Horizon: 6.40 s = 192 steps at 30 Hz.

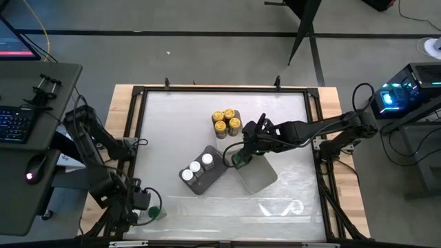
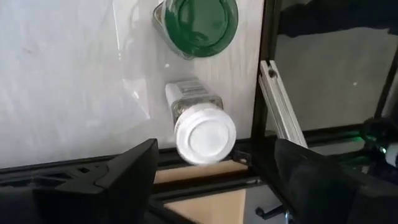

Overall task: Sort spices by type
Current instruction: Put the white seasoning bottle into the black bin, then put the green seasoning bottle into the gray bin

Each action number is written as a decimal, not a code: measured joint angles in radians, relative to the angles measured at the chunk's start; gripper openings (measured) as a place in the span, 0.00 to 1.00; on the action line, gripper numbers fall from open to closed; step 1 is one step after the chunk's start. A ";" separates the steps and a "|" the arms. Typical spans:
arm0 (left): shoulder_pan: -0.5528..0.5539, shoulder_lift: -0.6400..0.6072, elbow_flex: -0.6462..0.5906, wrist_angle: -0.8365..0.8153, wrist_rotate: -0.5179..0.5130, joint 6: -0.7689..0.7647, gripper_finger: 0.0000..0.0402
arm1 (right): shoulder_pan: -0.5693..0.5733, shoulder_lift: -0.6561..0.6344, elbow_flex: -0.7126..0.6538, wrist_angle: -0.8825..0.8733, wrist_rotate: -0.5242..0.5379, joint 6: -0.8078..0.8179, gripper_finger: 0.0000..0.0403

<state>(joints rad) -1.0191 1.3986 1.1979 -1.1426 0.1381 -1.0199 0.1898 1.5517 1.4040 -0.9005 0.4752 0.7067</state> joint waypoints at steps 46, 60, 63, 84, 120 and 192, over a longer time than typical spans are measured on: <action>-0.146 0.062 -0.222 0.274 -0.169 -0.243 0.75 | 0.000 0.126 0.000 0.011 -0.060 -0.015 0.00; -0.140 -0.010 -0.222 0.227 -0.168 -0.224 0.42 | 0.000 0.122 0.000 0.009 -0.016 -0.026 0.00; -0.114 -0.094 -0.222 0.149 -0.171 -0.225 0.42 | 0.000 0.098 0.009 0.008 -0.008 -0.033 0.00; 0.659 -0.085 0.114 0.211 -0.376 0.722 0.42 | 0.034 -0.185 0.022 -0.018 0.203 -0.033 0.00; 0.843 0.376 0.467 0.091 -0.157 1.636 0.42 | 0.028 -0.345 0.022 -0.315 0.288 0.184 0.00; 0.056 0.077 0.266 -0.104 -0.286 -0.196 0.68 | 0.000 -0.341 0.022 -0.223 0.149 0.101 0.00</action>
<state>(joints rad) -0.9629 1.4752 1.4641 -1.2465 -0.1477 -1.2155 0.1894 1.2110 1.4258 -1.1236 0.6243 0.8080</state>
